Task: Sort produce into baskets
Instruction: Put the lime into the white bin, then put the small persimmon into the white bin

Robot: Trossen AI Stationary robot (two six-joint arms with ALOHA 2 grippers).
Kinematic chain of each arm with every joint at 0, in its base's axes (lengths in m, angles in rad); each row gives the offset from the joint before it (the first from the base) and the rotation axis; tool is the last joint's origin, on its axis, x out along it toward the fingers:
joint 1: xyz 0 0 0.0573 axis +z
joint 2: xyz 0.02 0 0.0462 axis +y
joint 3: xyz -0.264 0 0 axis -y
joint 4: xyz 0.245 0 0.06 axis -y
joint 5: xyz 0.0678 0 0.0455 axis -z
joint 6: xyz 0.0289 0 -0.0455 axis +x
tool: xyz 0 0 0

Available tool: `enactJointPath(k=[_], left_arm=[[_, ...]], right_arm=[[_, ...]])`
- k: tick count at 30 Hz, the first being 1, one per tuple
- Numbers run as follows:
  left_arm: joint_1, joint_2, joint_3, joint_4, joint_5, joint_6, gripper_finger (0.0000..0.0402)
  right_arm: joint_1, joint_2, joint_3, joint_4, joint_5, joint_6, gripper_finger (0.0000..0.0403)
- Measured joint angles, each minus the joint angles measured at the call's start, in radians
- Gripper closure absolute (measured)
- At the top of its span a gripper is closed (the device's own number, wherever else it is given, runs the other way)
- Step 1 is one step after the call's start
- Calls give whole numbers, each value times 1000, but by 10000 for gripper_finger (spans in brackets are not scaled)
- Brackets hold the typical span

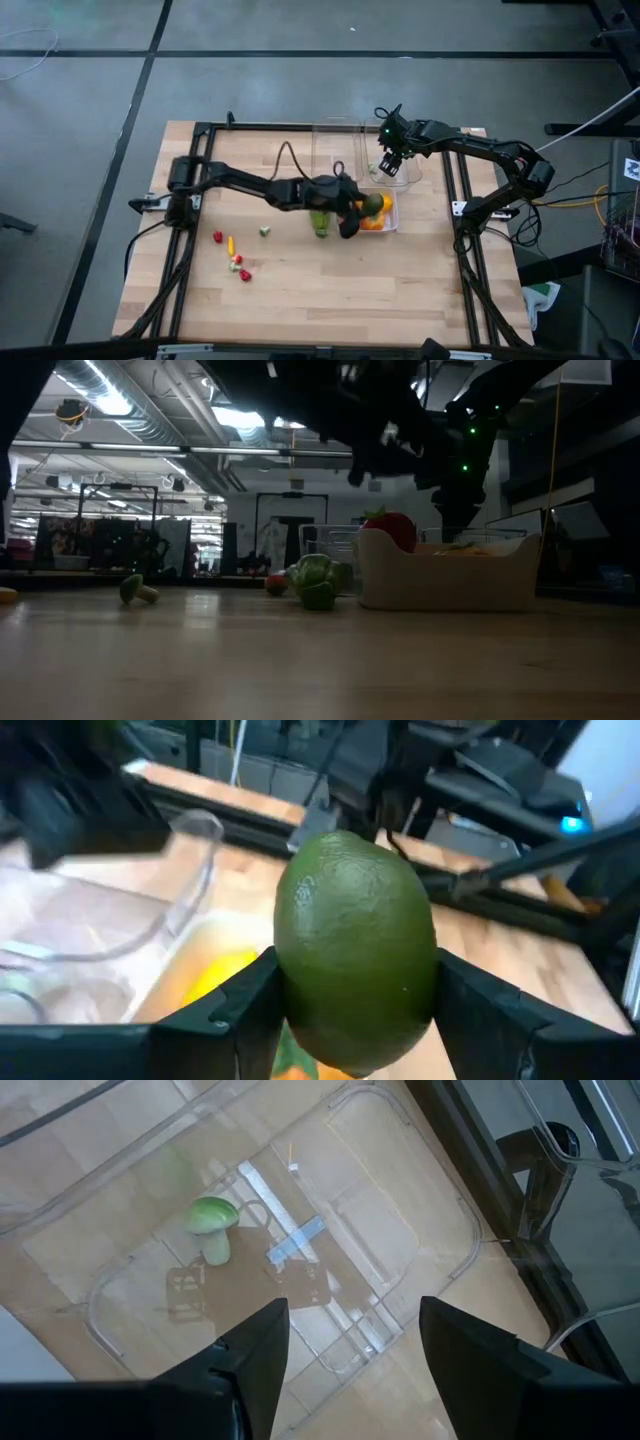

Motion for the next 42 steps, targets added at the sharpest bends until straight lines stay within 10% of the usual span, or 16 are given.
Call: enactJointPath(k=[42], left_arm=[[76,58,0,81,49,84,94]], right_arm=[[0,0,0,0,0,0,180]])
